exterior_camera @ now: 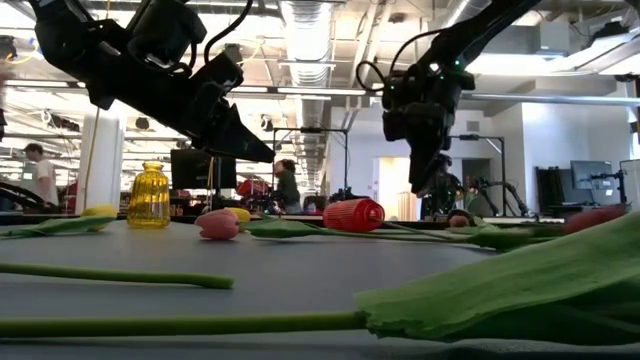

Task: Sort flowers into vase by color
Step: Adjust the red flower vase

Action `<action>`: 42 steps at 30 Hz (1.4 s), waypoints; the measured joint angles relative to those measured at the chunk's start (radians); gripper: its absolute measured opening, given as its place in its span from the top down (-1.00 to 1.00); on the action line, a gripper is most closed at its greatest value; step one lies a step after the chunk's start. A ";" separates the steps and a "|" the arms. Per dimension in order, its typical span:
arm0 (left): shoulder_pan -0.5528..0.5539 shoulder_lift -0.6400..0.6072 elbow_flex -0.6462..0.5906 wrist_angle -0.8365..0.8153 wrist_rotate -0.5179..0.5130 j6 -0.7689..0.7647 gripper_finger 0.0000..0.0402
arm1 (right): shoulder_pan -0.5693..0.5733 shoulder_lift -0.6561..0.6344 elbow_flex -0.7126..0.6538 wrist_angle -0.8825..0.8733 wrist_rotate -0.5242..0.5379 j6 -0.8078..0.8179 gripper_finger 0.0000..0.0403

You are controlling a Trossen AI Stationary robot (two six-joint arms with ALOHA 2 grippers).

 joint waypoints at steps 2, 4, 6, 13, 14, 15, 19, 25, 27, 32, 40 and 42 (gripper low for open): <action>0.000 0.000 0.000 0.001 0.000 0.000 0.38 | 0.002 0.001 0.000 0.000 -0.001 -0.001 -0.12; 0.000 0.000 0.000 0.001 -0.003 0.000 0.38 | 0.003 0.001 0.000 0.007 -0.005 -0.009 -0.12; 0.000 0.000 0.000 0.002 -0.005 0.000 0.38 | 0.008 0.001 0.000 0.009 -0.004 -0.021 -0.12; 0.000 0.000 0.000 0.002 -0.005 -0.004 0.38 | 0.014 0.001 0.000 0.036 -0.007 -0.026 -0.12; 0.000 0.000 0.000 0.002 -0.005 -0.004 0.38 | 0.014 0.001 0.000 0.038 -0.007 -0.026 -0.12; 0.000 0.000 0.000 0.002 -0.005 -0.004 0.38 | 0.013 0.001 0.000 0.036 -0.007 -0.026 -0.12; 0.000 0.000 0.000 0.002 -0.005 -0.004 0.38 | 0.013 0.001 0.000 0.034 -0.007 -0.021 -0.12; -0.001 0.000 0.000 0.002 -0.003 -0.004 0.38 | 0.013 0.001 0.000 0.008 -0.007 -0.018 -0.12; -0.009 0.000 0.001 0.001 0.001 0.000 0.38 | 0.016 0.001 0.000 -0.008 -0.007 -0.048 -0.12; -0.074 0.003 0.079 -0.025 -0.012 0.067 0.38 | 0.044 -0.009 -0.037 0.002 -0.011 -0.104 -0.12; -0.122 0.101 0.373 -0.318 -0.169 0.366 0.43 | 0.082 -0.098 -0.170 0.091 -0.013 -0.102 -0.12; -0.094 0.155 0.447 -0.369 -0.152 0.444 0.44 | 0.089 -0.157 -0.217 0.132 -0.012 -0.085 -0.12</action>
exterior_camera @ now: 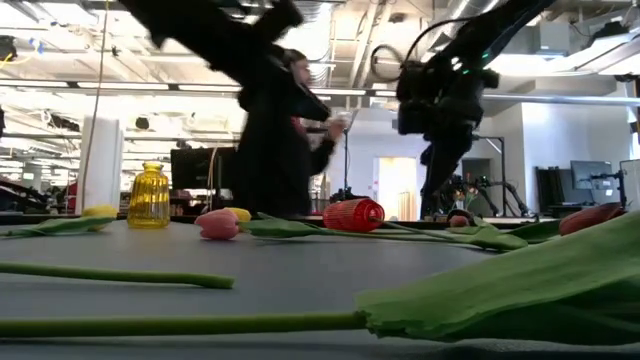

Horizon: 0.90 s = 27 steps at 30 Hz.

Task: Sort flowers into vase by color
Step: Adjust the red flower vase

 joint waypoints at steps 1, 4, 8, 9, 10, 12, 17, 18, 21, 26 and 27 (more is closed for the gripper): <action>0.019 0.029 0.037 -0.020 0.011 0.042 0.45 | 0.002 -0.035 -0.026 0.022 0.000 0.009 -0.12; 0.088 0.111 0.133 -0.097 0.065 0.157 0.46 | 0.007 -0.148 -0.104 0.095 0.001 0.037 -0.12; 0.179 0.201 0.265 -0.225 0.163 0.268 0.46 | 0.008 -0.289 -0.204 0.212 0.004 0.081 -0.12; 0.199 0.222 0.300 -0.257 0.167 0.290 0.46 | 0.010 -0.321 -0.223 0.226 0.003 0.091 -0.12; 0.216 0.238 0.331 -0.311 0.167 0.307 0.46 | 0.013 -0.351 -0.240 0.245 0.003 0.099 -0.12; 0.246 0.271 0.398 -0.378 0.160 0.321 0.46 | 0.016 -0.406 -0.271 0.278 0.005 0.110 -0.12; 0.292 0.323 0.506 -0.517 0.135 0.312 0.38 | 0.032 -0.501 -0.325 0.342 0.008 0.124 -0.12; 0.298 0.332 0.519 -0.550 0.135 0.319 0.35 | 0.037 -0.512 -0.330 0.344 0.008 0.123 -0.12; 0.312 0.363 0.574 -0.619 0.127 0.342 0.24 | 0.046 -0.531 -0.335 0.348 0.008 0.123 -0.12; 0.344 0.426 0.682 -0.746 0.121 0.379 0.05 | 0.062 -0.526 -0.335 0.349 0.008 0.122 -0.12; 0.351 0.439 0.709 -0.776 0.130 0.388 0.03 | 0.063 -0.524 -0.335 0.349 0.008 0.119 -0.12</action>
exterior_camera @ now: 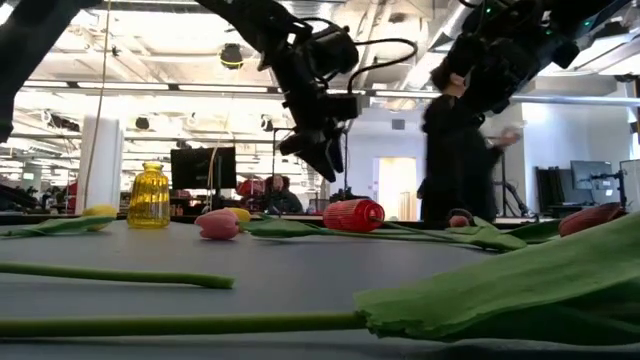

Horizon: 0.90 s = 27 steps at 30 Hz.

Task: Sort flowers into vase by color
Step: Adjust the red flower vase

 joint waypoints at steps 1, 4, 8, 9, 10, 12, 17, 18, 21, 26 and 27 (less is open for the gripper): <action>0.008 0.012 0.029 -0.026 0.018 0.005 0.02 | 0.003 0.004 0.000 -0.005 0.000 0.000 -0.12; 0.031 0.037 0.093 -0.078 0.090 0.008 0.02 | 0.005 0.016 0.000 0.000 0.000 -0.007 -0.12; 0.046 0.049 0.116 -0.114 0.087 0.011 0.06 | 0.002 0.049 0.000 0.063 0.008 0.028 -0.12; 0.050 0.047 0.117 -0.113 0.076 0.011 0.06 | 0.002 0.062 0.000 0.092 0.024 0.054 -0.12; 0.053 0.043 0.118 -0.114 0.066 0.001 0.07 | 0.002 0.078 0.000 0.124 0.042 0.079 -0.12; 0.062 0.031 0.118 -0.129 0.058 -0.040 0.08 | 0.006 0.121 0.000 0.196 0.078 0.121 -0.12; 0.094 0.015 0.118 -0.153 0.181 -0.127 0.08 | 0.002 0.223 0.000 0.318 0.085 0.174 -0.12; 0.100 0.015 0.116 -0.161 0.200 -0.126 0.08 | -0.001 0.238 0.000 0.327 0.085 0.188 -0.12; 0.111 0.015 0.076 -0.110 0.206 -0.051 0.08 | -0.005 0.272 0.000 0.333 0.085 0.189 -0.12; 0.106 0.016 0.006 0.033 0.155 0.138 0.08 | -0.001 0.299 0.000 0.312 0.085 0.188 -0.12; 0.102 0.015 -0.008 0.061 0.150 0.196 0.08 | -0.001 0.299 0.000 0.304 0.084 0.187 -0.12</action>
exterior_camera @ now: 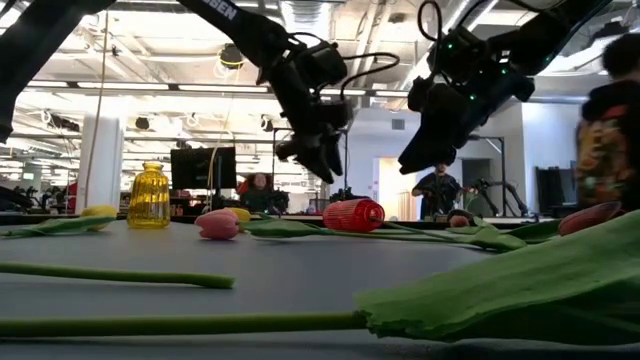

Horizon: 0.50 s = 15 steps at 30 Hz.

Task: Sort flowers into vase by color
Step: Adjust the red flower vase

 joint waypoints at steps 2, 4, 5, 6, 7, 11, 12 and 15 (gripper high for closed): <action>-0.010 0.001 -0.015 0.005 -0.002 0.068 0.08 | 0.000 0.000 0.000 -0.008 0.000 0.000 -0.12; -0.022 0.003 -0.016 0.008 -0.005 0.057 0.08 | -0.001 0.000 0.000 -0.012 0.000 0.000 -0.12; -0.028 0.002 -0.016 0.013 -0.005 0.036 0.08 | -0.001 0.000 0.000 -0.014 -0.003 0.000 -0.12; -0.033 0.001 -0.014 0.020 -0.003 0.027 0.08 | -0.001 0.000 0.000 -0.013 -0.004 0.000 -0.12; -0.039 0.001 -0.014 0.024 -0.003 0.022 0.08 | -0.001 0.000 0.000 -0.013 -0.005 0.000 -0.12; -0.055 0.001 0.003 -0.007 -0.028 -0.041 0.06 | -0.001 -0.001 0.000 -0.014 -0.008 -0.003 -0.12; -0.056 0.001 0.015 -0.030 -0.024 -0.062 0.04 | -0.001 -0.001 0.000 -0.014 -0.008 -0.003 -0.12; -0.056 0.001 0.061 -0.116 0.001 -0.142 0.00 | -0.001 -0.001 0.000 -0.014 -0.008 -0.004 -0.12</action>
